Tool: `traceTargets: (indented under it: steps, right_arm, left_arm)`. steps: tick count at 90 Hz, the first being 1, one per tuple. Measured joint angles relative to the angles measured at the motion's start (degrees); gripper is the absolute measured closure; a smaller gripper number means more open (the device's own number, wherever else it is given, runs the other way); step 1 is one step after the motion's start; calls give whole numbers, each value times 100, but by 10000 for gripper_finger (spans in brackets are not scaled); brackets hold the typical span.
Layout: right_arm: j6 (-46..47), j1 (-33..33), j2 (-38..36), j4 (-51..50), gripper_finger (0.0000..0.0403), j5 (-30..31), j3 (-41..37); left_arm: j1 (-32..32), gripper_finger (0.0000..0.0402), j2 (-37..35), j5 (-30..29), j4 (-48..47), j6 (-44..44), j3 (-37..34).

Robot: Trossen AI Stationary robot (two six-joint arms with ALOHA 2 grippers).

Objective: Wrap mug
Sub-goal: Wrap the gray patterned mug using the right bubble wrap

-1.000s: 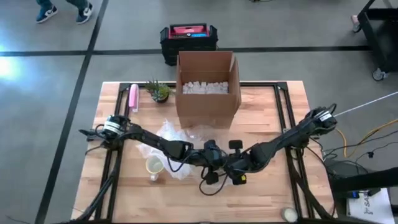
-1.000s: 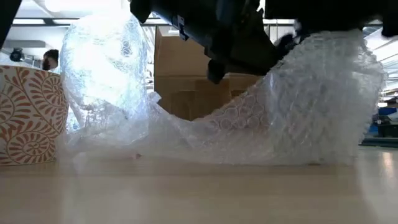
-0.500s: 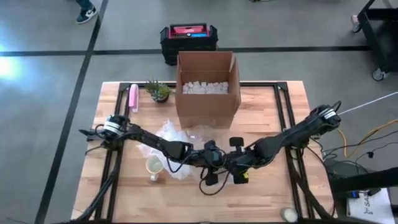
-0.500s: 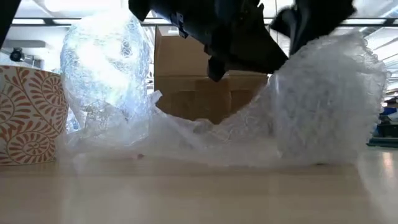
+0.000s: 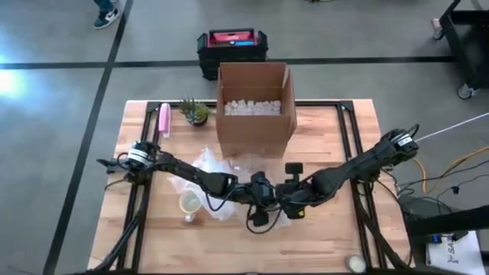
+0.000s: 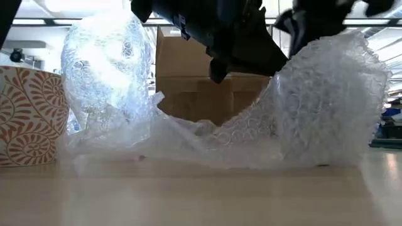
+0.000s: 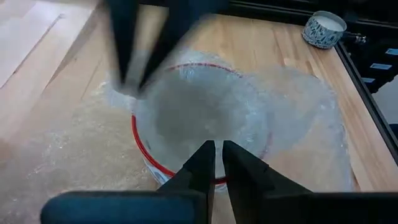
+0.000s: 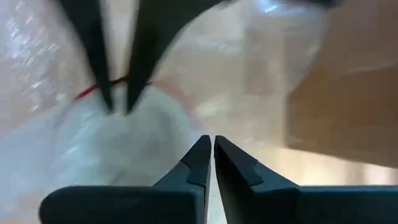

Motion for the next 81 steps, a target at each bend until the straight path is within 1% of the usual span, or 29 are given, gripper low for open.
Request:
traceTargets:
  steps: [16, 34, 41, 57, 65, 81]
  right_arm:
    - [30, 41, 41, 421, 396, -135, -181]
    - [59, -52, 140, 877, 396, -125, -628]
    - [84, -74, 197, 1240, 396, -137, -818]
    - [77, -87, 194, 1906, 396, -538, -1102]
    - [38, -94, 175, 1786, 396, -692, -1008]
    - [27, -80, 20, 782, 396, -791, -294]
  left_arm:
    - [0, 381, 0, 0, 0, 7, 0]
    - [5, 381, 0, -23, 34, 7, 0]
    - [7, 381, 0, -39, 54, 16, 7]
    - [-2, 381, 0, 2, 27, 31, 7]
    - [-2, 381, 0, 7, 38, 31, 7]
    - [-2, 381, 2, 5, 31, 38, 2]
